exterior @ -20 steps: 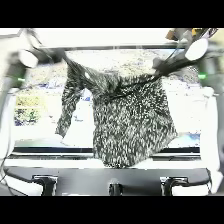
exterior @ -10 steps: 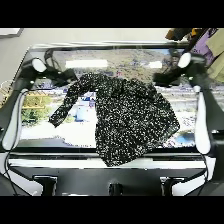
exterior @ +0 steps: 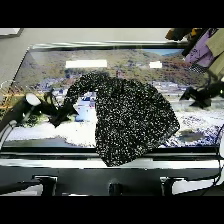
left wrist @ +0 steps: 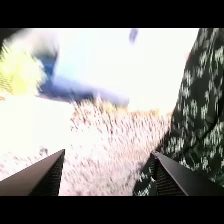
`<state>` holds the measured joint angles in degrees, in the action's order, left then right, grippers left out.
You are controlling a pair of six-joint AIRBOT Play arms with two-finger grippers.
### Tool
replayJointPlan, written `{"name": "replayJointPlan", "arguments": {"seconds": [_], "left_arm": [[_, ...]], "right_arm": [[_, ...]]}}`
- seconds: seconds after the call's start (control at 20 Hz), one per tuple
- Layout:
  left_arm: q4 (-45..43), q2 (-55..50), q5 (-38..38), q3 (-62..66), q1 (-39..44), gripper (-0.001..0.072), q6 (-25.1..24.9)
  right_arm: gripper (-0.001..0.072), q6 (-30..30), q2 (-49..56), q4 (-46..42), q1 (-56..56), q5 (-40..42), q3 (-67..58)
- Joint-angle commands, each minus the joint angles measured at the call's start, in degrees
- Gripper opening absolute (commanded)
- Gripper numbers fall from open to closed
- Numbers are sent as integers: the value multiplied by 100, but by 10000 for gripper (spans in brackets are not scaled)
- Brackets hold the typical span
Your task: Fold the clothes and pants, and hang the long-sleeved shirts on hangers.
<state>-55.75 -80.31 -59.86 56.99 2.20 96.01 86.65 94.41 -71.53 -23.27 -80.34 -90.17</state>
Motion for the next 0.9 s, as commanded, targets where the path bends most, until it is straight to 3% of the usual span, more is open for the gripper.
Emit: {"name": "replayJointPlan", "arguments": {"seconds": [0.0, 0.3, 0.4, 0.45, 0.5, 0.55, 0.6, 0.85], "left_arm": [[1141, 365, 490, -1268, 369, 613, -481], [1141, 352, 688, -1316, 1233, 613, -407], [1141, 330, 767, -1316, 1360, 613, -299], [1143, 306, 796, -1316, 1410, 612, -299], [1143, 264, 809, -1316, 1464, 612, -299], [1147, 216, 815, -1316, 1515, 612, -299], [1189, 146, 822, -1316, 1582, 613, -299], [1576, -195, 1078, -1314, 2028, 613, -302]], "right_arm": [[652, -308, 22, 201, -442, 254, 942], [652, -570, 758, 957, -468, 525, 1150], [580, -570, 938, 1032, -468, 525, 1150], [475, -573, 970, 1045, -468, 520, 1150], [263, -614, 966, 1099, -468, 514, 1150], [135, -660, 955, 1174, -468, 468, 1150], [54, -695, 938, 1222, -468, 382, 1150], [41, -634, 669, 1239, -468, 205, 1150]]}}
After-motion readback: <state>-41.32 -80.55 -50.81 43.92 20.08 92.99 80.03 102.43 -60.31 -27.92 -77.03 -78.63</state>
